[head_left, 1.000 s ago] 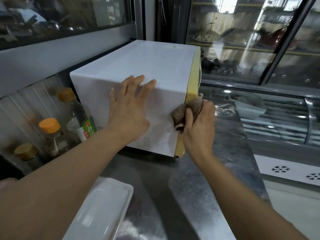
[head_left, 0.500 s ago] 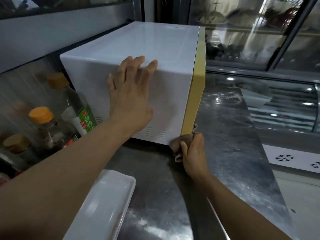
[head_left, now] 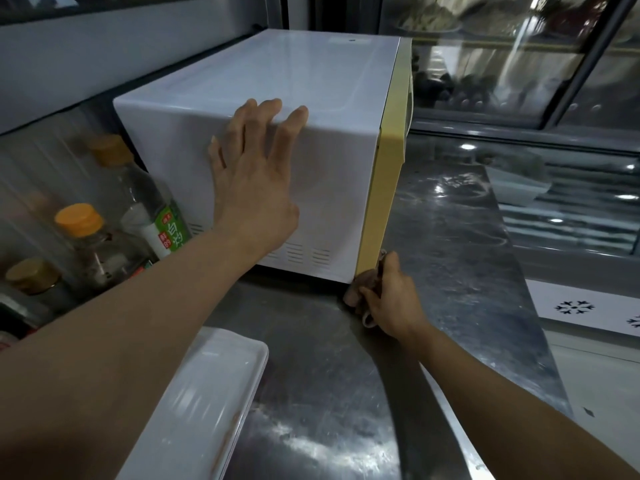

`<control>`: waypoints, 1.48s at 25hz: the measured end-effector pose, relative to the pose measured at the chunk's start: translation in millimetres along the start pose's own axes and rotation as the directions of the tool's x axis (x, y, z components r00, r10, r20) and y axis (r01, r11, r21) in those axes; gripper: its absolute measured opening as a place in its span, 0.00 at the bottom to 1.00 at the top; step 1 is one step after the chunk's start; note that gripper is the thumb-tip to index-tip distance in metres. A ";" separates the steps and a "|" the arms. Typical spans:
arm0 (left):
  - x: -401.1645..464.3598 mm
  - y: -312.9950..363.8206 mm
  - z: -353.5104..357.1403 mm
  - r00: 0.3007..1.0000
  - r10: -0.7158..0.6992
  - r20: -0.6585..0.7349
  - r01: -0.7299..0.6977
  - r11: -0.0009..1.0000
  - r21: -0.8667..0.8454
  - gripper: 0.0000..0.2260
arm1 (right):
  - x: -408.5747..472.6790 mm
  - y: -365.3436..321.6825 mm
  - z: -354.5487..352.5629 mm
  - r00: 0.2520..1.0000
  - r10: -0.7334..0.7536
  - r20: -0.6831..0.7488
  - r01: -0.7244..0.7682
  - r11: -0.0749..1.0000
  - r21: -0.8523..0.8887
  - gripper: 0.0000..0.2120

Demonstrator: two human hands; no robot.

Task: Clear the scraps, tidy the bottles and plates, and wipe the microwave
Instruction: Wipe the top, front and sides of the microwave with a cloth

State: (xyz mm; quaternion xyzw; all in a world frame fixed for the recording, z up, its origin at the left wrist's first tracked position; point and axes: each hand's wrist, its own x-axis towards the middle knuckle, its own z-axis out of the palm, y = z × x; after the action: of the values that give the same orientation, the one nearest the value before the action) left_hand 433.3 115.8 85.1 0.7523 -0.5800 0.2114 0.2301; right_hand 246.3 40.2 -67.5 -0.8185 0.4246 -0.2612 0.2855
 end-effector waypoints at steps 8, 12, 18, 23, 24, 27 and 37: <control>-0.1 2.1 -6.7 0.997 -0.039 0.064 0.035 0.997 0.066 0.48 | 7.8 2.1 -30.1 0.976 -0.037 0.212 0.108 0.937 -0.332 0.13; 0.7 10.1 -16.0 0.988 -0.086 0.131 0.069 0.990 0.126 0.47 | 7.0 7.4 -61.3 0.983 0.017 0.184 0.047 0.940 -0.338 0.14; 6.2 27.4 -40.7 0.939 -0.205 0.278 0.149 0.967 0.207 0.44 | 21.1 12.8 -106.1 0.952 -0.064 0.299 0.153 0.947 -0.283 0.19; 8.2 52.9 -56.8 0.849 -0.348 0.397 0.263 0.931 0.253 0.46 | 33.0 -0.4 -132.7 0.925 -0.147 0.351 0.234 0.948 -0.218 0.20; 6.2 57.5 -58.3 0.827 -0.371 0.421 0.283 0.924 0.258 0.47 | 33.2 -2.4 -136.2 0.927 -0.150 0.345 0.233 0.949 -0.213 0.19; -1.1 77.4 -70.3 0.789 -0.392 0.473 0.301 0.918 0.259 0.47 | 29.6 -9.5 -150.6 0.934 -0.153 0.322 0.223 0.956 -0.190 0.19; -70.5 172.5 -138.5 0.754 -0.305 0.582 0.261 0.952 0.161 0.41 | -59.1 -38.5 -232.5 0.950 -0.219 0.220 0.232 0.972 -0.036 0.18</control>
State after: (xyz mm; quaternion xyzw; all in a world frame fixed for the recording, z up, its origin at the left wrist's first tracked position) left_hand 242.1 214.2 172.8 0.8666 -0.4946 -0.0548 0.0374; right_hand 81.7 51.3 111.0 -0.8935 0.3027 -0.1889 0.2727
